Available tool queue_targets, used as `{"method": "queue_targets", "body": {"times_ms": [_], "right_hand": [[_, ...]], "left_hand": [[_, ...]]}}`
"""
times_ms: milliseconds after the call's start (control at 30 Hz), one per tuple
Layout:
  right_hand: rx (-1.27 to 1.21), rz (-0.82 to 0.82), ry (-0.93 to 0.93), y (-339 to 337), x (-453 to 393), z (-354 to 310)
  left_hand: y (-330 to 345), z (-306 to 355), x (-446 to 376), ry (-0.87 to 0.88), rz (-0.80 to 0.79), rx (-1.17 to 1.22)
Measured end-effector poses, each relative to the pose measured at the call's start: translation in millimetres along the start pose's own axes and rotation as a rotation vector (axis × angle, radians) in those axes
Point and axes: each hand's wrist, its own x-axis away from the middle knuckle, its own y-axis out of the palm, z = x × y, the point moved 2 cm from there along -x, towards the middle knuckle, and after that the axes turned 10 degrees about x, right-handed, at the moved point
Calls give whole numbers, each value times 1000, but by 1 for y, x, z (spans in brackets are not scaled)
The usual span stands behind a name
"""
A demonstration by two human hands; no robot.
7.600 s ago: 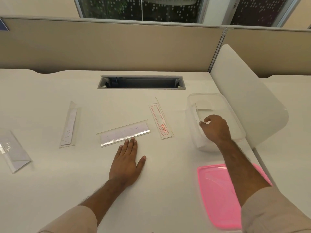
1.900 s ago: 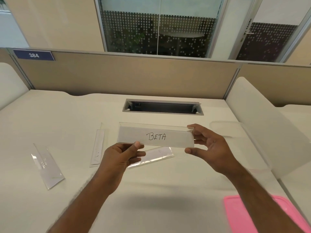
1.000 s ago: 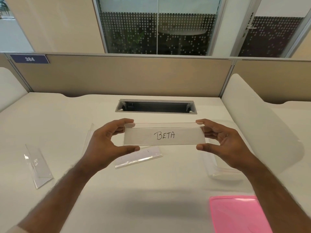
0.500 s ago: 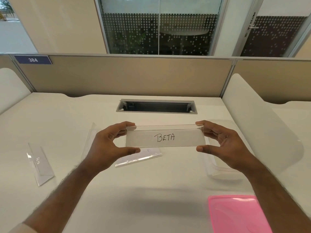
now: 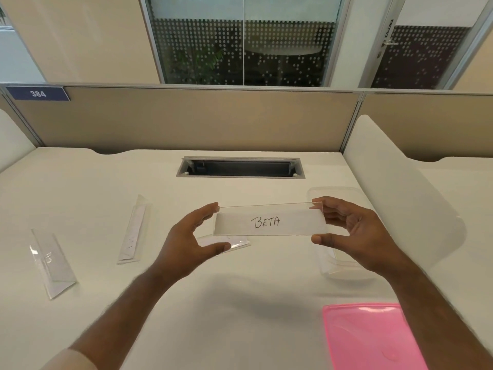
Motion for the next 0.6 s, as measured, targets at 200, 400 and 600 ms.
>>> {"method": "queue_targets", "body": {"times_ms": [200, 400, 600], "right_hand": [[81, 149, 55, -13, 5, 13], [220, 370, 107, -28, 16, 22], [382, 527, 157, -48, 28, 22]], "left_hand": [[45, -38, 23, -56, 17, -154], [99, -78, 48, -172, -108, -278], [119, -103, 52, -157, -182, -516]]}}
